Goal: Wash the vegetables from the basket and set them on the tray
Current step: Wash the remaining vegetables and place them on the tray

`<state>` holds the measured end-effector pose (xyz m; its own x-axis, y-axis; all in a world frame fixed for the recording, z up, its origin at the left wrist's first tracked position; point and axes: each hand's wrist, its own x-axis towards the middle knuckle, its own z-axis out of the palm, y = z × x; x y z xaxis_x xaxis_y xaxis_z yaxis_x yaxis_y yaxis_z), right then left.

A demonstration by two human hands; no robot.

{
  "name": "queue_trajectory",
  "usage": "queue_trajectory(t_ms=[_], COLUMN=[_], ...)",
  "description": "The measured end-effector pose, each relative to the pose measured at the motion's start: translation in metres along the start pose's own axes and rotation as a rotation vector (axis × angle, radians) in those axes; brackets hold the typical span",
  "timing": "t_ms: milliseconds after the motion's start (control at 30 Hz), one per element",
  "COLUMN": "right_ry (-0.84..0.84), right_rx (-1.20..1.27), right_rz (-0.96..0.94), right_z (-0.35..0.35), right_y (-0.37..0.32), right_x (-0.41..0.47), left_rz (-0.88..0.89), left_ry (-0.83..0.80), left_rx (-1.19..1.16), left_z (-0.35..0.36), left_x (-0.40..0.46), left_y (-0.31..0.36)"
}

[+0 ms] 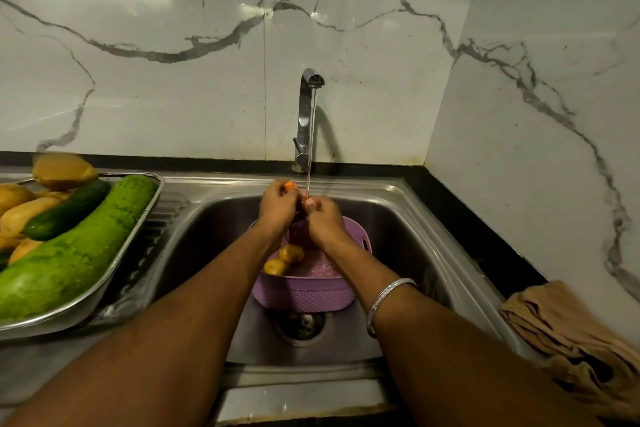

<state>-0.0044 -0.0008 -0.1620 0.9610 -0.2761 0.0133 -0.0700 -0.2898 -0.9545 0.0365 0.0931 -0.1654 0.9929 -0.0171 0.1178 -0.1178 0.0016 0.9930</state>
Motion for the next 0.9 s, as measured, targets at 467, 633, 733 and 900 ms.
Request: queue_trajectory(t_ms=[467,633,733,900], right_ry=[0.145,0.029,0.035,-0.044], right_rx=[0.079,0.099,0.026,0.213], right_rz=[0.134,0.210,0.182,0.150], right_z=[-0.012,-0.012,-0.007,-0.004], right_y=[0.005,0.002,0.001,0.001], right_x=[0.006,0.012,0.015,0.014], left_rz=[0.467,0.153,-0.049,-0.148], left_ry=[-0.158,-0.302,-0.309,-0.149], left_rx=[1.173,0.764,0.444,0.301], left_z=[-0.004,0.000,0.010,0.016], left_x=[-0.016,-0.011,-0.010,-0.006], left_y=[0.012,0.006,0.006,0.009])
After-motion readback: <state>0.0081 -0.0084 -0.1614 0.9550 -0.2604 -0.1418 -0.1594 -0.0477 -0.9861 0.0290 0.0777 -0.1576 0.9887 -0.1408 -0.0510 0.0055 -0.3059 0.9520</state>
